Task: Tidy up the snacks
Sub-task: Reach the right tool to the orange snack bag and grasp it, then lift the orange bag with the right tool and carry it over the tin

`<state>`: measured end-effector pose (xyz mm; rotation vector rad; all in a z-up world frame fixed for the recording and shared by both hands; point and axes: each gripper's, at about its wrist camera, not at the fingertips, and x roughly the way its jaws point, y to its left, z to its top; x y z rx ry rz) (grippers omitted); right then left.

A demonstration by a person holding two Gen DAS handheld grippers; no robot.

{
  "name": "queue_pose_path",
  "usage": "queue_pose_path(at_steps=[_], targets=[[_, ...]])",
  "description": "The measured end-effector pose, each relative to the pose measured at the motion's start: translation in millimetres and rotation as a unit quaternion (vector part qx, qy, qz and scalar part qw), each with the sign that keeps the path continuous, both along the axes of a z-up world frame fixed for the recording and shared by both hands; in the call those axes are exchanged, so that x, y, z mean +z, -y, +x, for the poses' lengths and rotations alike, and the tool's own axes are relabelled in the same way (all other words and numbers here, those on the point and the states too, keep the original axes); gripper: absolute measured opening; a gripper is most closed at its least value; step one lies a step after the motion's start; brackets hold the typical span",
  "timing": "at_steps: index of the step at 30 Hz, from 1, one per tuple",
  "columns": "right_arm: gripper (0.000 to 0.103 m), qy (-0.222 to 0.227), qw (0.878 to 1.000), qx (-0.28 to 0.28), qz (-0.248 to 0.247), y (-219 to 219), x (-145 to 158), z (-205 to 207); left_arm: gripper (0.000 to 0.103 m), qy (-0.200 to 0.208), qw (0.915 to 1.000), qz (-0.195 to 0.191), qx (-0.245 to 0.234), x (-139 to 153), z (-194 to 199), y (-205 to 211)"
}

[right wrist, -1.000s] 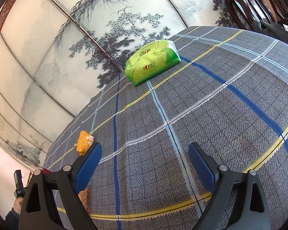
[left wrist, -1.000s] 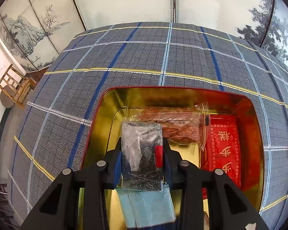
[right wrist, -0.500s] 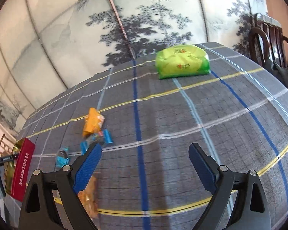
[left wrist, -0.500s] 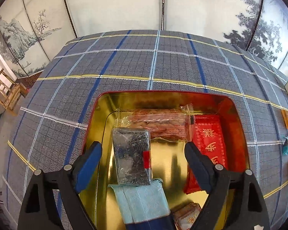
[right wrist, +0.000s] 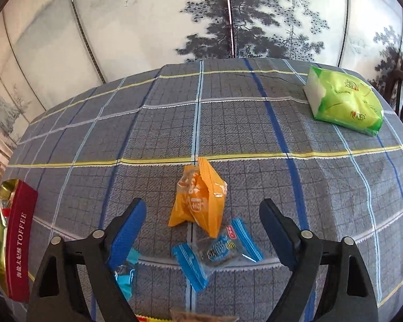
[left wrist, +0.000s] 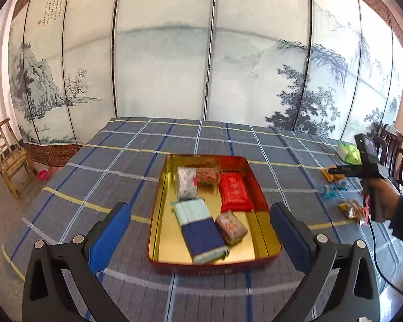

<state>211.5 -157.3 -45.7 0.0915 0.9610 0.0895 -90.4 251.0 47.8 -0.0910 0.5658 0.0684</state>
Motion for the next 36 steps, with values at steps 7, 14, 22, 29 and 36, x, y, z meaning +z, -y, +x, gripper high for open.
queue_pose_path(at_steps=[7,14,22,29,36], targets=[[0.035,0.009,1.000,0.007,-0.018,-9.6,-4.0,2.9,0.102,-0.006,0.9991,-0.027,0.033,-13.5,-62.4,-7.2],[0.031,0.044,0.998,-0.015,-0.033,-20.8,24.7,-0.5,0.102,-0.020,0.9958,-0.077,0.046,-32.9,-90.4,2.2],[0.031,0.069,0.995,-0.017,-0.063,-53.0,60.1,-12.0,0.102,-0.045,0.9953,-0.074,0.043,-50.1,-95.2,27.2],[0.031,0.093,0.992,0.012,-0.085,-97.5,84.3,-35.5,0.102,-0.054,0.9967,-0.046,0.039,-57.8,-99.0,40.3],[0.031,0.122,0.987,0.039,-0.095,-143.3,103.4,-60.6,0.102,-0.068,0.9965,-0.036,0.034,-64.2,-105.5,45.4]])
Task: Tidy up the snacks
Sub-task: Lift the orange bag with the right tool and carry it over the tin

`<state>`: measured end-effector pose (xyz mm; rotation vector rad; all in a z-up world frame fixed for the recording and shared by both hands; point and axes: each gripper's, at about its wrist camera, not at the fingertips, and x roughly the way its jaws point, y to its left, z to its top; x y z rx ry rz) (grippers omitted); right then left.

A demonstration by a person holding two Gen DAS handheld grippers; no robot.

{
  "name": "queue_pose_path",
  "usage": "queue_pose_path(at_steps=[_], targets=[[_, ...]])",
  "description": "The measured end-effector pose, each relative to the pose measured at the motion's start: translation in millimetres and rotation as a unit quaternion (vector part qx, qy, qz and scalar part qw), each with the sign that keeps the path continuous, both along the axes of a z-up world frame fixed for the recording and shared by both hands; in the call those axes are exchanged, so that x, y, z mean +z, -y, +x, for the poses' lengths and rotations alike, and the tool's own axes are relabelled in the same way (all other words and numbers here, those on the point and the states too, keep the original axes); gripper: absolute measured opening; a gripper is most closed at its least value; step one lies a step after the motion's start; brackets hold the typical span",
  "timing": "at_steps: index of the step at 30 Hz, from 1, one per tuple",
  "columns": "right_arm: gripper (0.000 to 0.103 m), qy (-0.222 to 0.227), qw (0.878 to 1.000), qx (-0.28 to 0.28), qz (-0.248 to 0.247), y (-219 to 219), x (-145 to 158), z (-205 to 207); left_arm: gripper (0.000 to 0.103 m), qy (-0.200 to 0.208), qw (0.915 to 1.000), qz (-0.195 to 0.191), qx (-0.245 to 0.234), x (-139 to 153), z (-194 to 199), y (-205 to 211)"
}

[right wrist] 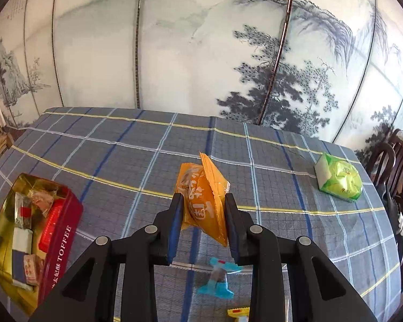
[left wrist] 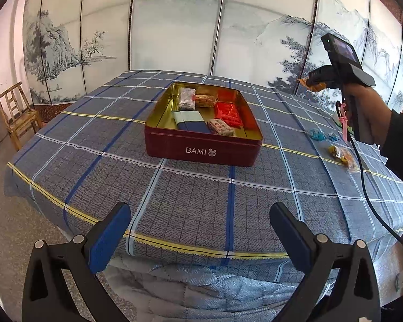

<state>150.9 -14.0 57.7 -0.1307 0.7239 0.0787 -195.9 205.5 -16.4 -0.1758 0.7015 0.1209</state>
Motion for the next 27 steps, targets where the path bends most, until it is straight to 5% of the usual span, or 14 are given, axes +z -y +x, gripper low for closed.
queue_pose_path(at_steps=[14,27], targets=[[0.031,0.012,0.998,0.057,-0.001,-63.8,13.9,-39.8,0.102,-0.008,0.9999,0.007,-0.003,-7.1,-12.3,1.4],[0.031,-0.007,0.992,0.125,0.001,-122.5,-5.1,-64.8,0.102,-0.009,0.9999,0.001,0.008,-15.3,-19.0,-8.2]])
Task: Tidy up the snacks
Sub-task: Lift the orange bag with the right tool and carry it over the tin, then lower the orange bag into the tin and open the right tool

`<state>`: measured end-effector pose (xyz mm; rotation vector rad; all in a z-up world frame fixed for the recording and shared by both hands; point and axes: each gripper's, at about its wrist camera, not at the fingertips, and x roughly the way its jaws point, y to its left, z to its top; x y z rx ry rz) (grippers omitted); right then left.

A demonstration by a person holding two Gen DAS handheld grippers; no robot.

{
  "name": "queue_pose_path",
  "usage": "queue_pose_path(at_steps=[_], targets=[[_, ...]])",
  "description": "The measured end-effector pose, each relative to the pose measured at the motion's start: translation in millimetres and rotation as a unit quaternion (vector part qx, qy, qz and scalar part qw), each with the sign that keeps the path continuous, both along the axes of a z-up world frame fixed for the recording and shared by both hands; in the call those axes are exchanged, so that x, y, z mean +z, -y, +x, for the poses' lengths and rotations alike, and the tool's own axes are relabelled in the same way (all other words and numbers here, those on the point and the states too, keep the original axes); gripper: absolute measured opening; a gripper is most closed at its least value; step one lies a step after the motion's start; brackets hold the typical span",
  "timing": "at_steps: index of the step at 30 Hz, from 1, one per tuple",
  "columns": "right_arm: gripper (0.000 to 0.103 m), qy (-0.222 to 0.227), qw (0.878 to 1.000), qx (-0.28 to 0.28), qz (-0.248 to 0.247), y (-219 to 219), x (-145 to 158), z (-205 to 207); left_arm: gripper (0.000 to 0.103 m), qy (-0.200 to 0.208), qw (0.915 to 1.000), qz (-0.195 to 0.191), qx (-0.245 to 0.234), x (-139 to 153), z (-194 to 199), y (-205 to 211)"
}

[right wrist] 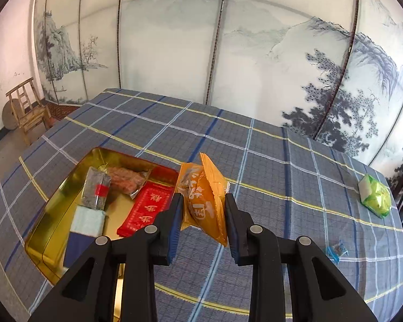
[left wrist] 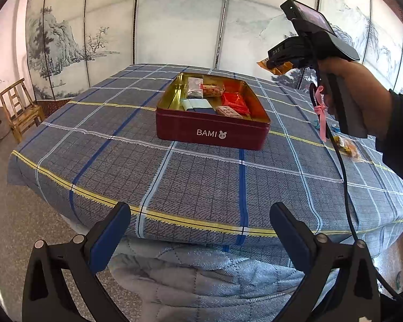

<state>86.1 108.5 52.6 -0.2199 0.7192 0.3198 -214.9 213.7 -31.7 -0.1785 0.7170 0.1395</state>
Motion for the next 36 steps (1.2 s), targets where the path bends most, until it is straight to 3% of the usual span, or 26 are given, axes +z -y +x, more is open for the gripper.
queue_pose_path(at_steps=[18,23,36], targets=[[0.032,-0.053,0.991,0.120,-0.004,-74.8,-44.5,-46.3,0.102,-0.020,0.9997,-0.015,0.006,-19.6,7.1,-11.3],[0.032,-0.080,0.985,0.152,0.019,-92.2,-50.1,-54.3,0.102,-0.024,0.9995,-0.016,0.012,-22.4,9.1,-14.8],[0.032,-0.125,0.975,0.180,0.037,-125.4,-72.3,-65.4,0.102,-0.035,0.9990,-0.017,0.022,-29.3,10.5,-21.3]])
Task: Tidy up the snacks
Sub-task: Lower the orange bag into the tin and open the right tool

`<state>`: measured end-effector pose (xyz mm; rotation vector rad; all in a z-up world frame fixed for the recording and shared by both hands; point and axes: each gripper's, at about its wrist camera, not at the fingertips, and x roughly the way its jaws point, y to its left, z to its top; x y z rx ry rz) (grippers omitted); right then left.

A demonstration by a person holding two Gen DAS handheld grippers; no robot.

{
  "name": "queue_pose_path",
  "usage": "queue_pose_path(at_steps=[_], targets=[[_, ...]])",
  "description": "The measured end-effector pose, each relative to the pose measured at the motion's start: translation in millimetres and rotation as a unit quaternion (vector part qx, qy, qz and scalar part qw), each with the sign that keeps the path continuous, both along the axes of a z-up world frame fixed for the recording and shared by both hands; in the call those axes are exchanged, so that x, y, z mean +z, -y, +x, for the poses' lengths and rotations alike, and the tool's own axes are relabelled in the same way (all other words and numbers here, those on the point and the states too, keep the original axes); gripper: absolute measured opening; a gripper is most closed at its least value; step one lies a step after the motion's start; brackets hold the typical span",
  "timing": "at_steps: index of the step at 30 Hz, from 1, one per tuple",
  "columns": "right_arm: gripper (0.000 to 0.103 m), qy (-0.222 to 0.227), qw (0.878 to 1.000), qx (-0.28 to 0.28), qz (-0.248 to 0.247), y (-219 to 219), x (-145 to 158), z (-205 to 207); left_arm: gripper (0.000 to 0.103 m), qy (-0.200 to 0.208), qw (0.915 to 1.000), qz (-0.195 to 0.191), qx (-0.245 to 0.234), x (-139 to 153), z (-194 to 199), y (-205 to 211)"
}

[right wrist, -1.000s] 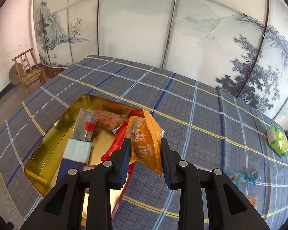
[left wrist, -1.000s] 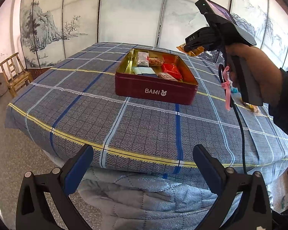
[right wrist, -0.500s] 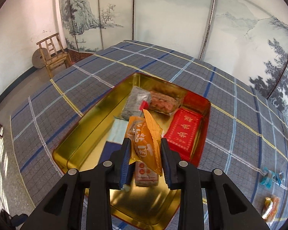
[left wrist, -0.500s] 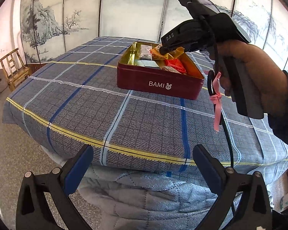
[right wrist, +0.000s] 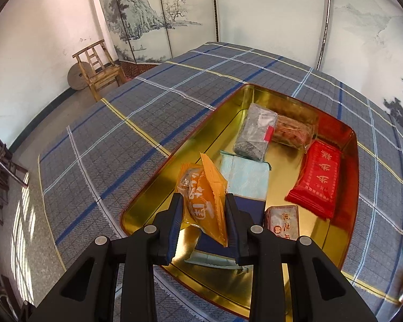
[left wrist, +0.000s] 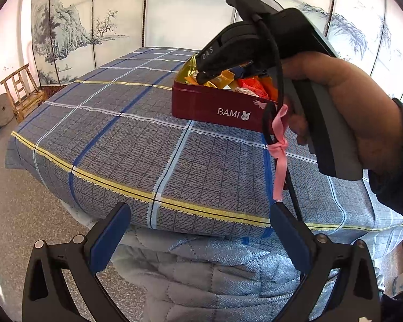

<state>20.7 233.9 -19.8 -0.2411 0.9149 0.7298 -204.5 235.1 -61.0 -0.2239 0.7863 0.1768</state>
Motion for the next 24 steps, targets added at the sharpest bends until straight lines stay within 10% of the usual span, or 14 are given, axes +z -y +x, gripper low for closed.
queue_pose_path(at_steps=[24], targets=[[0.046,-0.031,0.998,0.013,0.049,4.1,-8.6,4.9,0.102,-0.008,0.9997,0.020,-0.006,2.1,-0.8,10.2]])
